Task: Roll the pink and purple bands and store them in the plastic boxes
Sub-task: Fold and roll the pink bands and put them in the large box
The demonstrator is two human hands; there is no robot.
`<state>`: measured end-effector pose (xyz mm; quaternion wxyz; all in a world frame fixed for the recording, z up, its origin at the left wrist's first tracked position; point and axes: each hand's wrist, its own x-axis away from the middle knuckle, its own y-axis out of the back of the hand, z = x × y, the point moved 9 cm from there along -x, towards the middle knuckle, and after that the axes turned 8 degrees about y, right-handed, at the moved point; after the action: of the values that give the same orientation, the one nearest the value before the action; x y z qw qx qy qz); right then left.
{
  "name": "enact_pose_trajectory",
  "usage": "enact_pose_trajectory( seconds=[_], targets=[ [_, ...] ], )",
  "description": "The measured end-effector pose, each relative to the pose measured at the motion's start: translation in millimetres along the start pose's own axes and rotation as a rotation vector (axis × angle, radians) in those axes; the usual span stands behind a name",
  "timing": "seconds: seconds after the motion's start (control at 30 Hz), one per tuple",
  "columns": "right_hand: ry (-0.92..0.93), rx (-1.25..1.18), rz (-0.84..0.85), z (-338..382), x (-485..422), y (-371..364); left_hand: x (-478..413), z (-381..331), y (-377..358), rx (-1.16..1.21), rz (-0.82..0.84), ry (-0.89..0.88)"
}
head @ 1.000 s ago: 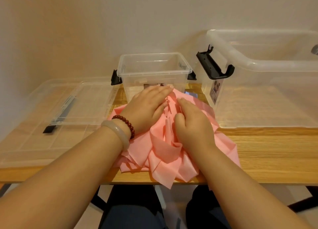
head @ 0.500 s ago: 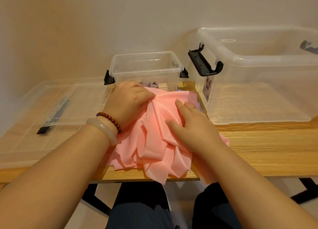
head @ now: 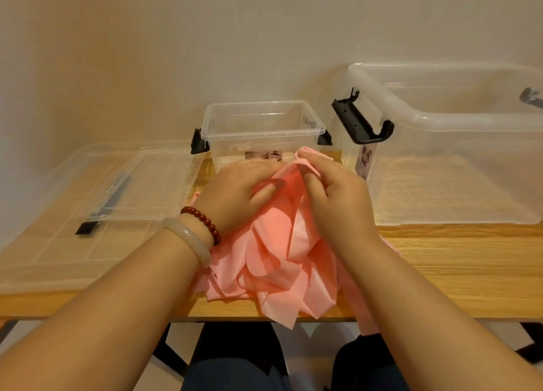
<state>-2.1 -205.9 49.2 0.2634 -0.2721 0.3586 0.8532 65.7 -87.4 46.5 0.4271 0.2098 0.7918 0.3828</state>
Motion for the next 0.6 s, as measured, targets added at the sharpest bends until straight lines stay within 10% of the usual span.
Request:
enact_pose_trajectory(
  seconds=[0.27, 0.6],
  targets=[
    [-0.053, 0.368, 0.349, -18.5, 8.0, -15.9, -1.1, 25.6, 40.3, -0.079, -0.22, 0.125],
    [0.016, 0.14, 0.026, -10.8, -5.0, -3.8, 3.2, 22.9, -3.1, -0.037, 0.049, 0.103]
  ],
)
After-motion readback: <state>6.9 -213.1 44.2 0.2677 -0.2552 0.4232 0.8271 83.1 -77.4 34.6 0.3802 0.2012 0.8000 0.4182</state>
